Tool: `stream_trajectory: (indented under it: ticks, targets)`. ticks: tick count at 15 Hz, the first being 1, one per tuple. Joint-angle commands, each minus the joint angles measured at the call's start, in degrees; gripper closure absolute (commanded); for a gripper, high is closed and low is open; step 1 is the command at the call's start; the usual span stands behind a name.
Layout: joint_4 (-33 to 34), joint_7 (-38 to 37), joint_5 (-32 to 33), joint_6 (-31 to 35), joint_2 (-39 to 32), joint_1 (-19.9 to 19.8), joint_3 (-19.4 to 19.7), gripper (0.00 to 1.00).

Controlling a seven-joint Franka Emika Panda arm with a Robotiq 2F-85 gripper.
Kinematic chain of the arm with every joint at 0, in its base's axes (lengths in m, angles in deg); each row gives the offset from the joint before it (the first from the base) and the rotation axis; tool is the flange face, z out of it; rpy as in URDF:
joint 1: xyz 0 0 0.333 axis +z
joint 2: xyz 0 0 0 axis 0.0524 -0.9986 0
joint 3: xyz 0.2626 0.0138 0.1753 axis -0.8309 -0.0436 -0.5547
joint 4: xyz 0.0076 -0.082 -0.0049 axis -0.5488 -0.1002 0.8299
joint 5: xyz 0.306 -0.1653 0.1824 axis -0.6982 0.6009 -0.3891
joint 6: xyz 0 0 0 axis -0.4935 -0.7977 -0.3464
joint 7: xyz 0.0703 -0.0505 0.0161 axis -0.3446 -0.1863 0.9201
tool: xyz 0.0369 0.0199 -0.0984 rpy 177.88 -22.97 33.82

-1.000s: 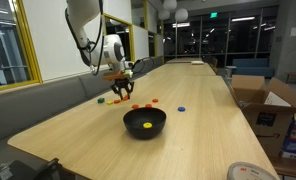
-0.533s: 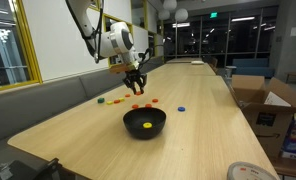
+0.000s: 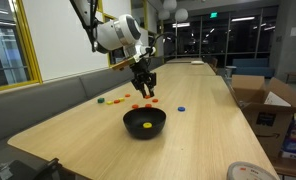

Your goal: Put the circles inside the black bowl.

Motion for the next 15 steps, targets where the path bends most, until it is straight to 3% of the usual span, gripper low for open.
stream_trajectory:
  ticks: [1, 4, 8, 9, 10, 14, 15]
  targets:
    - [-1.43, 0.66, -0.2, -9.62, 3.2, -2.68, -2.41, 0.82]
    - [-1.07, 6.6, -3.02, -16.03, 3.63, -5.66, -4.95, 0.82]
    - [-1.87, 14.32, -7.69, -15.82, 4.48, -9.63, -7.44, 0.82]
    - [-2.06, 15.56, -9.03, -15.01, 4.61, -10.46, -7.77, 0.46]
    - [-2.23, 16.49, -9.96, -14.15, 4.66, -11.14, -8.0, 0.3]
    - [-1.84, 20.26, -13.81, -14.78, 4.59, -13.33, -8.52, 0.02]
    - [-2.15, 20.6, -14.58, -14.7, 4.94, -13.7, -8.48, 0.0]
